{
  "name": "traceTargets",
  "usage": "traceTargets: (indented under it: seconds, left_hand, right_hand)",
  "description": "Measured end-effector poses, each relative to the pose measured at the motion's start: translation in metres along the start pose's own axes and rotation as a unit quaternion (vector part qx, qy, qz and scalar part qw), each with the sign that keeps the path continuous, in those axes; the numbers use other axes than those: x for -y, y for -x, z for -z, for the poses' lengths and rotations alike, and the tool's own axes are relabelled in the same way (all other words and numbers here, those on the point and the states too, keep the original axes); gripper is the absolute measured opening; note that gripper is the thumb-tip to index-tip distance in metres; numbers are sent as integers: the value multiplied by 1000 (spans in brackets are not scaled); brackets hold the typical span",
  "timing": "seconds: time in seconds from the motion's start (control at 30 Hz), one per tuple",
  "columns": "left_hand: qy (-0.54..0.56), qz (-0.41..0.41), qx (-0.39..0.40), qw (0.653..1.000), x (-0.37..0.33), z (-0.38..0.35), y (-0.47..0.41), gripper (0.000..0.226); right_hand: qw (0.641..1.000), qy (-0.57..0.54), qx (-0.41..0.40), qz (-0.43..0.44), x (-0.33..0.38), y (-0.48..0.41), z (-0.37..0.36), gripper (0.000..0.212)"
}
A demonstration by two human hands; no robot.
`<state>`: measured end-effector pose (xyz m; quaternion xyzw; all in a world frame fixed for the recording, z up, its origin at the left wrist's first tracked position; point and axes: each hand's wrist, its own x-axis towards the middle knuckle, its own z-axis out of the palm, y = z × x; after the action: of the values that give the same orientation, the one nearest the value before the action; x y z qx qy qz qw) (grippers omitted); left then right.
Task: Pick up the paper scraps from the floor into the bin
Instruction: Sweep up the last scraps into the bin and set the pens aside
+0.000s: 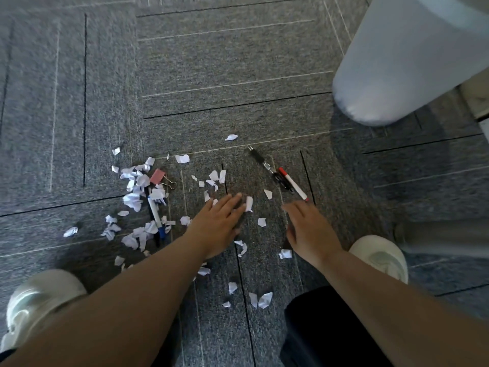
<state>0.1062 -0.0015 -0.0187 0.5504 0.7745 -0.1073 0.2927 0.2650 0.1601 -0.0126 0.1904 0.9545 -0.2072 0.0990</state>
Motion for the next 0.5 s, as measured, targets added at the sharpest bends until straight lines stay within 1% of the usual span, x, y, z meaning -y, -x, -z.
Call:
traceTargets:
  seconds: [0.1, 0.2, 0.27, 0.3, 0.33, 0.4, 0.43, 0.47, 0.5]
  left_hand:
    - [4, 5, 16, 1000, -1, -16, 12, 60]
    - [6, 12, 1, 1000, 1, -27, 22, 63]
    - [-5, 20, -7, 1000, 5, -34, 26, 74]
    - [-9, 22, -11, 1000, 8, -37, 27, 81]
    - [-6, 25, -18, 1000, 12, -40, 30, 83]
    - [-4, 27, -57, 998, 20, -47, 37, 75]
    - [-14, 26, -90, 995, 24, -51, 41, 72]
    - [-19, 28, -116, 993, 27, -55, 45, 71]
    - [-20, 29, -137, 990, 30, -61, 49, 72]
  right_hand:
    - [999, -1, 49, 24, 10, -5, -4, 52]
    - [993, -14, 119, -24, 20, -24, -6, 63]
    - [988, -21, 144, -44, 29, -37, -6, 66]
    - [986, -38, 154, -42, 35, -40, -8, 65]
    - [985, -59, 162, -26, 42, -39, -10, 63]
    - [986, -84, 143, 29, 54, -26, -19, 60]
    - [989, -92, 107, 41, 56, -16, -23, 59]
    - [993, -98, 62, 23, 53, -7, -27, 58]
    - [995, -94, 17, -16, 47, 1, -31, 58]
